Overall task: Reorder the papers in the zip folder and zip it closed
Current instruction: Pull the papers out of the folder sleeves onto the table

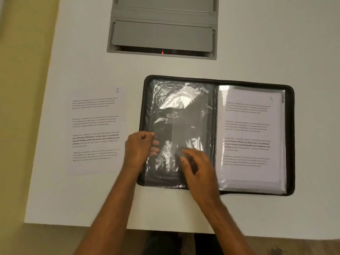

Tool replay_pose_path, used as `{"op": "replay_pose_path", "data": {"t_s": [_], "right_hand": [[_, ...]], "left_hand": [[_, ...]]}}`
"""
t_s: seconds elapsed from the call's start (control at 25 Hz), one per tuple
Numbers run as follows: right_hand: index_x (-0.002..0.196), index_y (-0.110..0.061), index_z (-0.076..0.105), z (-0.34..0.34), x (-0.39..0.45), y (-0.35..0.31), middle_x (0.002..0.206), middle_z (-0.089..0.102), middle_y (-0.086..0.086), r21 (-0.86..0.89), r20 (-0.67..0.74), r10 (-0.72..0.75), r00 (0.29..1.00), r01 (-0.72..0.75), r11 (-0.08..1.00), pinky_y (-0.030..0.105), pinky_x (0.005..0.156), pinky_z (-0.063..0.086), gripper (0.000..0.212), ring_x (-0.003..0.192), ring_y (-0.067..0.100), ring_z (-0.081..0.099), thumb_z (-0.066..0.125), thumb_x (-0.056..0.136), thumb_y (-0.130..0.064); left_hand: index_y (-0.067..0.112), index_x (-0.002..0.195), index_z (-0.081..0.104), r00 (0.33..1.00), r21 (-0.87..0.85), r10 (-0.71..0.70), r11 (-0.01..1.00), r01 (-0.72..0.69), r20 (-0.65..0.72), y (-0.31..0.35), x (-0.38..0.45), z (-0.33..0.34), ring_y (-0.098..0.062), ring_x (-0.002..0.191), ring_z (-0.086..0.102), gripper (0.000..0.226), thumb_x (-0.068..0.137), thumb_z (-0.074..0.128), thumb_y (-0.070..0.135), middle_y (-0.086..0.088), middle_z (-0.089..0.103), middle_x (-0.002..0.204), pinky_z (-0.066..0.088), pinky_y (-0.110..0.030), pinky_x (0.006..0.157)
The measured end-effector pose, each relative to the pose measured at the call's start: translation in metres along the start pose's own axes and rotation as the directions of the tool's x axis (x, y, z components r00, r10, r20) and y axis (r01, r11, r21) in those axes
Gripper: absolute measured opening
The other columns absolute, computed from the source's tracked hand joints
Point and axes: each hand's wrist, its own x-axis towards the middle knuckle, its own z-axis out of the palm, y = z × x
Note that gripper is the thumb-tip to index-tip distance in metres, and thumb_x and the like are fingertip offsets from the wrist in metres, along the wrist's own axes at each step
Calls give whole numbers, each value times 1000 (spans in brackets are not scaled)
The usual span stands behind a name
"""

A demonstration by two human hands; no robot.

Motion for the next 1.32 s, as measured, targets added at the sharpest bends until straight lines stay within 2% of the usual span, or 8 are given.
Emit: {"op": "replay_pose_path", "data": {"t_s": [0.16, 0.32, 0.56, 0.68, 0.8, 0.96, 1.08, 1.32], "right_hand": [[158, -20, 34, -55, -2, 58, 161, 33, 0, -210, -412, 172, 895, -276, 938, 38, 118, 32, 70, 149, 19, 28, 66, 98, -39], [164, -14, -3, -94, -14, 104, 173, -3, 9, -246, -535, 392, 748, -583, 774, 54, 128, 11, 107, 159, 28, -2, 58, 93, -66], [164, -6, -3, -96, -21, 117, 172, -11, 13, -360, -531, 418, 737, -643, 676, 52, 128, 1, 103, 159, 31, -9, 35, 97, -75], [164, -6, 4, -98, -20, 116, 172, -6, 12, -380, -532, 379, 757, -614, 692, 53, 128, 5, 100, 159, 30, -5, 35, 98, -73], [164, -8, 9, -101, -20, 119, 173, 0, 12, -404, -525, 342, 779, -582, 706, 53, 128, 9, 95, 160, 30, 0, 38, 98, -71], [162, -16, 21, -100, -17, 117, 173, 8, 8, -389, -506, 327, 798, -550, 739, 57, 126, 19, 84, 159, 28, 6, 40, 99, -68], [155, -21, 32, -101, -15, 111, 170, 20, 5, -327, -510, 316, 800, -520, 789, 62, 120, 31, 79, 156, 28, 19, 47, 94, -68], [161, -19, 23, -134, 2, 107, 160, 30, 7, -253, -456, 397, 797, -544, 800, 56, 115, 37, 103, 146, 28, 24, 79, 82, -56]], "left_hand": [[11, 90, 74, 996, 117, 61, 992, -54, -59, -3, 3, 3, -8, 51, 65, 22, 102, 63, 25, -1, 74, 68, 54, -21, 53], [19, 83, 72, 989, 171, 101, 982, -82, -104, -9, 5, 8, -19, 57, 67, 23, 101, 63, 28, -2, 73, 68, 62, -44, 63], [16, 92, 61, 939, 451, 258, 882, -134, -227, -6, -7, 24, -8, 70, 56, 16, 102, 60, 28, 6, 61, 76, 37, -21, 60], [15, 108, 56, 921, 465, 285, 874, -137, -265, -9, -10, 32, -18, 86, 59, 13, 100, 63, 23, -1, 60, 99, 45, -30, 75], [15, 126, 51, 878, 562, 396, 805, -190, -270, -6, -20, 48, -23, 106, 56, 35, 96, 69, 20, -8, 51, 124, 52, -36, 89], [21, 128, 56, 841, 433, 534, 740, -515, 88, 8, -47, 95, -11, 108, 54, 31, 99, 64, 23, 6, 48, 122, 51, -30, 96], [24, 135, 50, 750, 320, 561, 680, -659, 350, 15, -66, 145, -6, 116, 51, 39, 99, 64, 28, 15, 43, 128, 50, -27, 99], [24, 146, 42, 757, 397, 551, 645, -653, 350, 12, -66, 195, -18, 134, 40, 56, 96, 65, 36, 1, 36, 148, 50, -43, 105]]}}
